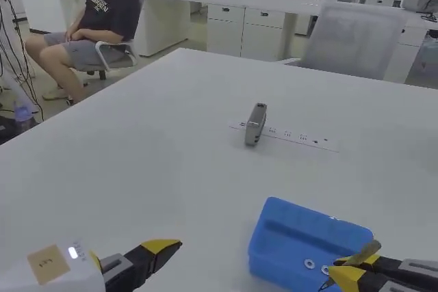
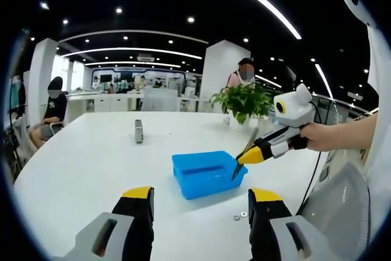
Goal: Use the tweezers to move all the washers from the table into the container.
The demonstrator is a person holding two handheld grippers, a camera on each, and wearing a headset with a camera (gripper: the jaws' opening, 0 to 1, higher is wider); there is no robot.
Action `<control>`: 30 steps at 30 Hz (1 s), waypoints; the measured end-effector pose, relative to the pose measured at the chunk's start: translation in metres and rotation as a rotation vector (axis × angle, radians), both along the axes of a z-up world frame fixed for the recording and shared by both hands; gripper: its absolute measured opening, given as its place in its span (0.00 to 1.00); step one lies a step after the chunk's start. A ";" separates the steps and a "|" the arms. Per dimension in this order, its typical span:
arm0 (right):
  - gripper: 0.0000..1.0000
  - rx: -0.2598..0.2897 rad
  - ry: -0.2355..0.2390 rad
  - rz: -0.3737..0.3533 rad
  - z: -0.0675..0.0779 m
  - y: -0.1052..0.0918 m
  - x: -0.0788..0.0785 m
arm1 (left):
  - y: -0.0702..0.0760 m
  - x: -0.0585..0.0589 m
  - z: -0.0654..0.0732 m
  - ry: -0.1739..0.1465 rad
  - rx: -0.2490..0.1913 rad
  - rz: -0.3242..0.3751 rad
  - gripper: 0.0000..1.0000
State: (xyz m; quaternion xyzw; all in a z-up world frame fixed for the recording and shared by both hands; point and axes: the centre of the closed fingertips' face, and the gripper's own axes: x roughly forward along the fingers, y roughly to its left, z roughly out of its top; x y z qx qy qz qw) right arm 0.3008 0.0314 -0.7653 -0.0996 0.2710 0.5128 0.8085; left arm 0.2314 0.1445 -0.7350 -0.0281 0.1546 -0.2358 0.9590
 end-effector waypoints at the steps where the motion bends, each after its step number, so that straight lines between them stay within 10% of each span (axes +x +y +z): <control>1: 0.03 -0.002 0.008 0.005 -0.001 0.001 -0.002 | 0.000 0.000 0.000 0.000 0.000 -0.001 0.62; 12: 0.04 -0.067 0.118 0.069 -0.042 -0.001 -0.041 | 0.000 0.000 -0.001 0.001 0.004 0.000 0.61; 30: 0.04 -0.088 0.139 0.101 -0.053 -0.002 -0.049 | -0.001 -0.001 -0.001 0.005 0.006 -0.005 0.61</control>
